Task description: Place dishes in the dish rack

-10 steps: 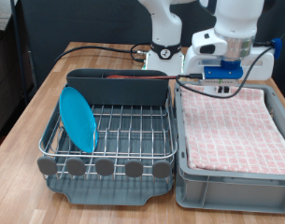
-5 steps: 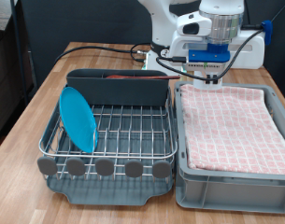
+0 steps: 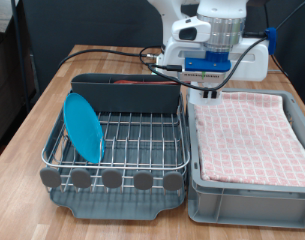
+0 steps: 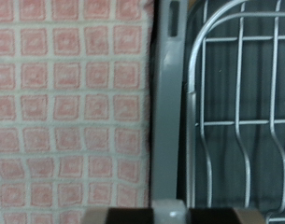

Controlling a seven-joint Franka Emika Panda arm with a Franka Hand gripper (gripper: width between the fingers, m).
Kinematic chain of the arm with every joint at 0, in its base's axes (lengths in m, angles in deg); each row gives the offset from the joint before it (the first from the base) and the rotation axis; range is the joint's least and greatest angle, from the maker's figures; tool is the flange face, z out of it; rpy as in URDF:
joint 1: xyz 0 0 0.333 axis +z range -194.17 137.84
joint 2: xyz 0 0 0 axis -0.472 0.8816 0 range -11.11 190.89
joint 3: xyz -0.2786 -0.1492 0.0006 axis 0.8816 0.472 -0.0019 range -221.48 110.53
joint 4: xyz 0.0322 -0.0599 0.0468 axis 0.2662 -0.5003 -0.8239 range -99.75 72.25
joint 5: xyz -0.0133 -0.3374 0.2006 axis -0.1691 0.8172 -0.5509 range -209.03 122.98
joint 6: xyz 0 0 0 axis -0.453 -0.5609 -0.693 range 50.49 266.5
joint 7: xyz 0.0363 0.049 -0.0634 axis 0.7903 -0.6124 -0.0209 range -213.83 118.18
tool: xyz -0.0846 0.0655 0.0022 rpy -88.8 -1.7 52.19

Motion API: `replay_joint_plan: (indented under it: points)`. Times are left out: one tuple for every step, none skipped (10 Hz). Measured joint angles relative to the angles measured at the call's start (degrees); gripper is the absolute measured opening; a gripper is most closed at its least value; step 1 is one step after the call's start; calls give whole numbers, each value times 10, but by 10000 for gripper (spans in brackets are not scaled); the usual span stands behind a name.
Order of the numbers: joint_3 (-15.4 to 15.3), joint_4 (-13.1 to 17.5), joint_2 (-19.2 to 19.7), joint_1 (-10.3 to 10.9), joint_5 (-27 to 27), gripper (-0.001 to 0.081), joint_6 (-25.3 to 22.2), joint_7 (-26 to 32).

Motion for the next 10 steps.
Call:
replay_joint_plan:
  points:
    - [6,18,14,-6,-3,71,0,17]
    - [9,37,27,-12,-8,71,0,33]
    - [11,57,41,-17,-15,71,0,50]
    - [11,78,55,-23,-27,71,-1,67]
    - [11,101,70,-26,-44,71,-6,87]
    - [11,123,84,-28,-55,71,-15,98]
    - [10,145,97,-28,-57,71,-25,100]
    - [10,163,109,-28,-57,71,-32,100]
    - [10,178,119,-27,-57,71,-34,99]
    - [10,191,128,-27,-57,71,-34,99]
